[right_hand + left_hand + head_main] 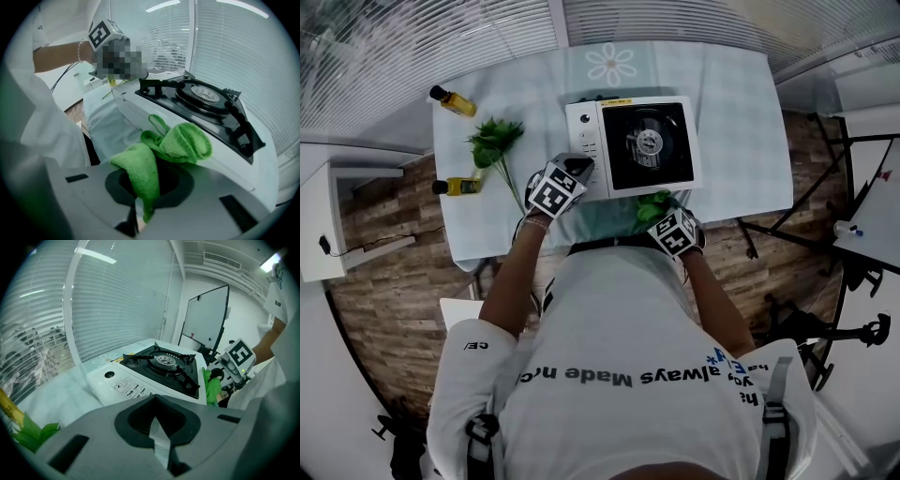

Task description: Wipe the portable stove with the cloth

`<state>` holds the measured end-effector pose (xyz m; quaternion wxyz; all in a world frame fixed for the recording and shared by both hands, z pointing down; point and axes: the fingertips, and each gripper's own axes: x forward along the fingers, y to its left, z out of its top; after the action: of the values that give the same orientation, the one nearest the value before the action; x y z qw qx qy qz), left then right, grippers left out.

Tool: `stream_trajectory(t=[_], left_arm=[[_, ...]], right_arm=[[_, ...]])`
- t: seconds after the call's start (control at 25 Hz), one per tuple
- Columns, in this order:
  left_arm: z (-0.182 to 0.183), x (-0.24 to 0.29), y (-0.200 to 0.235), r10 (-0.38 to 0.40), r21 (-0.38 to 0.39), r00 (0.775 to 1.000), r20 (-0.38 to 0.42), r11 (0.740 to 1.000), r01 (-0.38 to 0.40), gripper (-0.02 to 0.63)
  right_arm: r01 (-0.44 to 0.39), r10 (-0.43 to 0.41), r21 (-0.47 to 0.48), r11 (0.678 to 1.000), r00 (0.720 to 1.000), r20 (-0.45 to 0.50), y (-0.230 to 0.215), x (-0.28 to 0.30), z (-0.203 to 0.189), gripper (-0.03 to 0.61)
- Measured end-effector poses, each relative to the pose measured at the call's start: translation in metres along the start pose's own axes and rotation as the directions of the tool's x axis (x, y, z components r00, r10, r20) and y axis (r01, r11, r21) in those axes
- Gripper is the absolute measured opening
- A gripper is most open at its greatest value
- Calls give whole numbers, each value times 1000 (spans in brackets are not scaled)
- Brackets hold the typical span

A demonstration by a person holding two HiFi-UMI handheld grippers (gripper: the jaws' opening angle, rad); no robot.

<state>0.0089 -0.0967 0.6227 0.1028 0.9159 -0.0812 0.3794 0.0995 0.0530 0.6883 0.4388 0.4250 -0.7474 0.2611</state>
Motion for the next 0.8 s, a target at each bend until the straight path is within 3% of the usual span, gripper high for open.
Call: stream_trajectory(t=[0.8], left_arm=[[0, -1, -1, 9, -19, 999, -37, 1000, -9, 11]], right_arm=[[86, -83, 103, 991, 996, -32, -67, -30, -52, 23]])
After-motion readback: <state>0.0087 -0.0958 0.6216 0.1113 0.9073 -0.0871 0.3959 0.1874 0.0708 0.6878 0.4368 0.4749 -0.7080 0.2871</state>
